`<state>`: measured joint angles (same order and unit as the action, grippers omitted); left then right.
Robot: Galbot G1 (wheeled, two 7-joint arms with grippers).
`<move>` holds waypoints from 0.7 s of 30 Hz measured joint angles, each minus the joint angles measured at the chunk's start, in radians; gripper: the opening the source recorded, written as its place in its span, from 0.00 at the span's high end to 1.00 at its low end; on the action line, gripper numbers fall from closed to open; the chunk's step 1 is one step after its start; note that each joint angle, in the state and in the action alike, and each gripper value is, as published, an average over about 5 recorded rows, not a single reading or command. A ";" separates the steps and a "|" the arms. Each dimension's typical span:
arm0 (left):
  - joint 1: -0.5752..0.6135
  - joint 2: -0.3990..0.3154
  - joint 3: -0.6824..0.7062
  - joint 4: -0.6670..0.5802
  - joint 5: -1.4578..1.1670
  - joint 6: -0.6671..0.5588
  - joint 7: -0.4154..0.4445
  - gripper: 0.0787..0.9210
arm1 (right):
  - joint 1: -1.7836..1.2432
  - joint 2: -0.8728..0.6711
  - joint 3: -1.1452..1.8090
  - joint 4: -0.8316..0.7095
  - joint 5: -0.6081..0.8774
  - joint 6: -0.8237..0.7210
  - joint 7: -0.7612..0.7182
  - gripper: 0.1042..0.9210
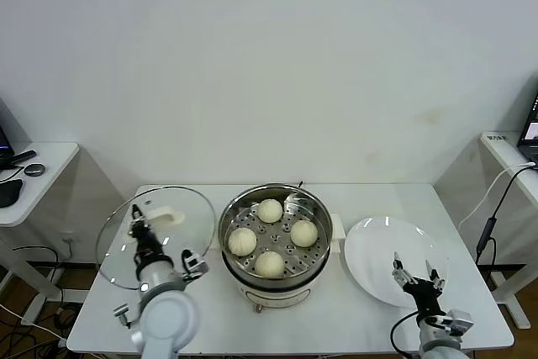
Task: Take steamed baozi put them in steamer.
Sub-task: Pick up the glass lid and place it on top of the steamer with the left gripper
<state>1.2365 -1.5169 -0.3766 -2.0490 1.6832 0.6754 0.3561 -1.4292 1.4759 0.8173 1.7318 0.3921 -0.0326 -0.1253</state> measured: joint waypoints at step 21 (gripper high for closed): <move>-0.156 -0.048 0.390 0.062 -0.051 0.014 0.051 0.89 | 0.000 0.018 0.002 -0.006 -0.034 0.000 -0.002 0.12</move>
<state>1.0801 -1.5647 0.0131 -1.9868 1.6327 0.6898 0.4069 -1.4290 1.4941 0.8191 1.7255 0.3585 -0.0328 -0.1278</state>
